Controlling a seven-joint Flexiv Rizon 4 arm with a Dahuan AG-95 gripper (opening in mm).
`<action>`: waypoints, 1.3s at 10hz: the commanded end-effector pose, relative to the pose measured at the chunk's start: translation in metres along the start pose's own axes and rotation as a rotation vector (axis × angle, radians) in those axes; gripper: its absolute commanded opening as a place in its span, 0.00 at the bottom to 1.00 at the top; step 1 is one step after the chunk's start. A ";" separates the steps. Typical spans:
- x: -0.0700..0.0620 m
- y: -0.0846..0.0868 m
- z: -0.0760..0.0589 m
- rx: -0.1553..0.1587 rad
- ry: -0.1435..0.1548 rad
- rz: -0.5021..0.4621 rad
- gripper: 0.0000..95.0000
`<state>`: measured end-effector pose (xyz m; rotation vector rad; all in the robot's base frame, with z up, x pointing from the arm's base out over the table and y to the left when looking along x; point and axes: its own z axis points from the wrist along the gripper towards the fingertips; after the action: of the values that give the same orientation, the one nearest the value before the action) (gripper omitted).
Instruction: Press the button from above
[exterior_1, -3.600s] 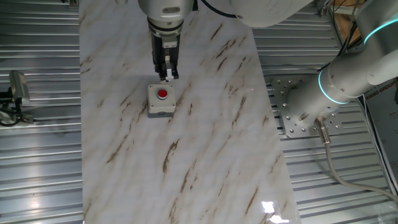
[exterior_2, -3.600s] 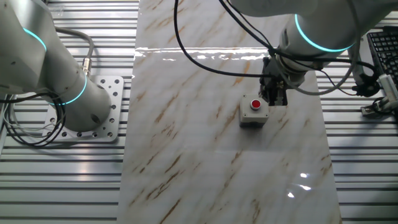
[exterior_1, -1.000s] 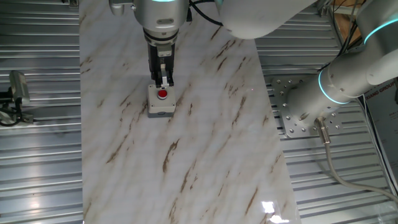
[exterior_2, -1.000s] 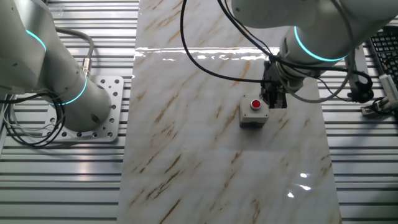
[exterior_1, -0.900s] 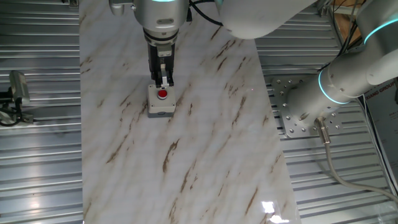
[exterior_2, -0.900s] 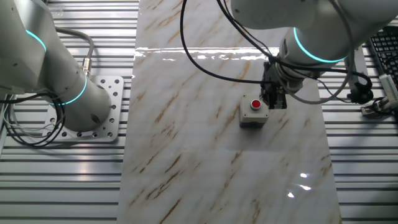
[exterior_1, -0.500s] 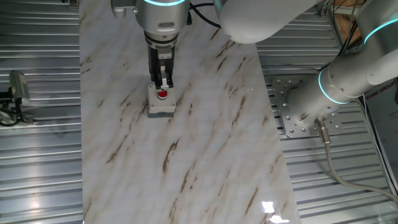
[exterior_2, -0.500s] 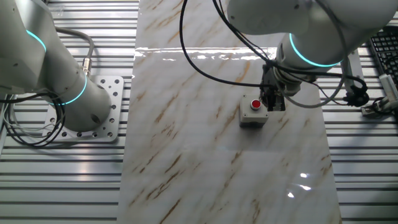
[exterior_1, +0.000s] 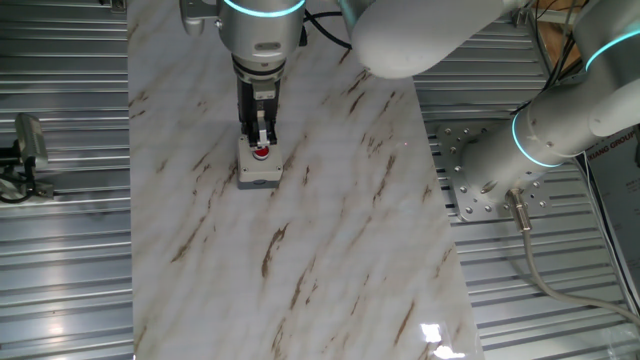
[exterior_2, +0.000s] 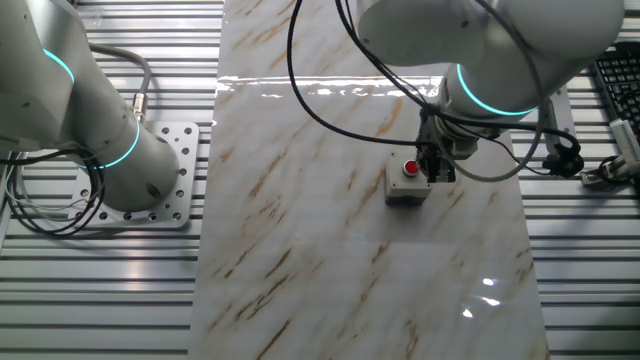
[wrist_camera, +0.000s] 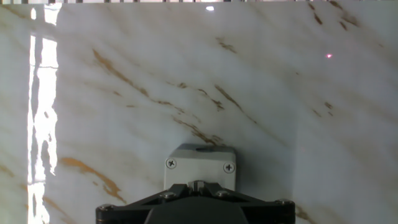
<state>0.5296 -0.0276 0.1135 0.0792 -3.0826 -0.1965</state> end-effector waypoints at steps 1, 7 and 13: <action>-0.001 0.000 0.002 -0.002 0.000 -0.001 0.00; 0.008 -0.001 0.004 -0.003 -0.009 -0.002 0.00; 0.011 0.000 0.007 -0.008 -0.012 -0.001 0.00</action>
<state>0.5210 -0.0276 0.1054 0.0832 -3.0935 -0.2127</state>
